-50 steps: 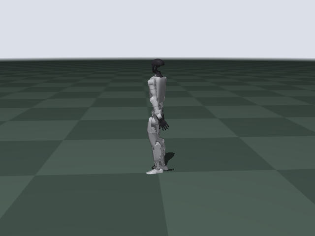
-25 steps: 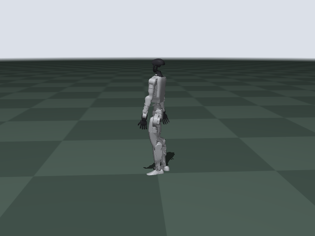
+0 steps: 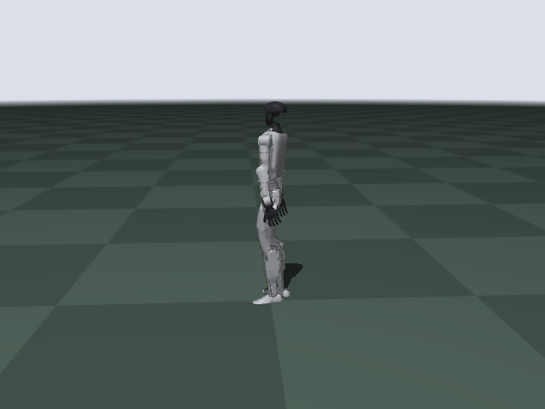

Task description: In place motions

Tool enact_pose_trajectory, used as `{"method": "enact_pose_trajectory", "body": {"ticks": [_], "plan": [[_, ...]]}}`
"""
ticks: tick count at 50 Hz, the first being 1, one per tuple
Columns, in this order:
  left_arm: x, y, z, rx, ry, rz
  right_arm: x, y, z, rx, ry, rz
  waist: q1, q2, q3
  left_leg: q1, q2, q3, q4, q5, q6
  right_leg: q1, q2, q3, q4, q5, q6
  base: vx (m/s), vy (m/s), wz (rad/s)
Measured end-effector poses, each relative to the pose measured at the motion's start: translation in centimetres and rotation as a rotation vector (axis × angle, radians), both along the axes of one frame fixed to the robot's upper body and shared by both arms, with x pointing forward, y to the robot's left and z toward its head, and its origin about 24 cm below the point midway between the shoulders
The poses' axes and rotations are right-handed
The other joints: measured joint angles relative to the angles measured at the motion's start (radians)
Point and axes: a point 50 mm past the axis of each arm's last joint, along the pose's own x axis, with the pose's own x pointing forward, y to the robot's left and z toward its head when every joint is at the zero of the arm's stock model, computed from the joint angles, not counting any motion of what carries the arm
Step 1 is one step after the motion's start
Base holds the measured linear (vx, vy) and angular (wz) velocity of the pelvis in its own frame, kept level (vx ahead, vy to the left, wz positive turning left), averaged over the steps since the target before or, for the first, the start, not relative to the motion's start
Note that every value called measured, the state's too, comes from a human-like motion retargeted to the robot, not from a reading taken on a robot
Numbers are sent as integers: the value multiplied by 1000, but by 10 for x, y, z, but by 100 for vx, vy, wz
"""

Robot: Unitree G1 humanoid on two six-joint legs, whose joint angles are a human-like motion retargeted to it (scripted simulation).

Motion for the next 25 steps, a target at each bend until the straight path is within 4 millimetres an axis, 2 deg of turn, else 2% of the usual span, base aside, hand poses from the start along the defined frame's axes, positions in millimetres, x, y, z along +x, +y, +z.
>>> {"method": "enact_pose_trajectory", "body": {"ticks": [5,17,25], "plan": [[9,-1,-2,-21,-23,-40,0,1,0,5,4,11,13,-8,12,-4,-1,-10,8,5,-1,6,-4,-10,1,-1,-2,-2,1,14],[47,-5,-9,-17,-130,-151,-1,1,0,5,6,24,13,-12,23,-9,4,-21,19,10,-7,11,-7,-26,-2,3,-6,0,0,0],[58,-8,-9,-73,-167,-168,-6,-3,1,-10,27,18,13,-7,15,-9,6,-15,16,12,-7,8,-3,-21,-4,6,-8,0,0,0]]}}
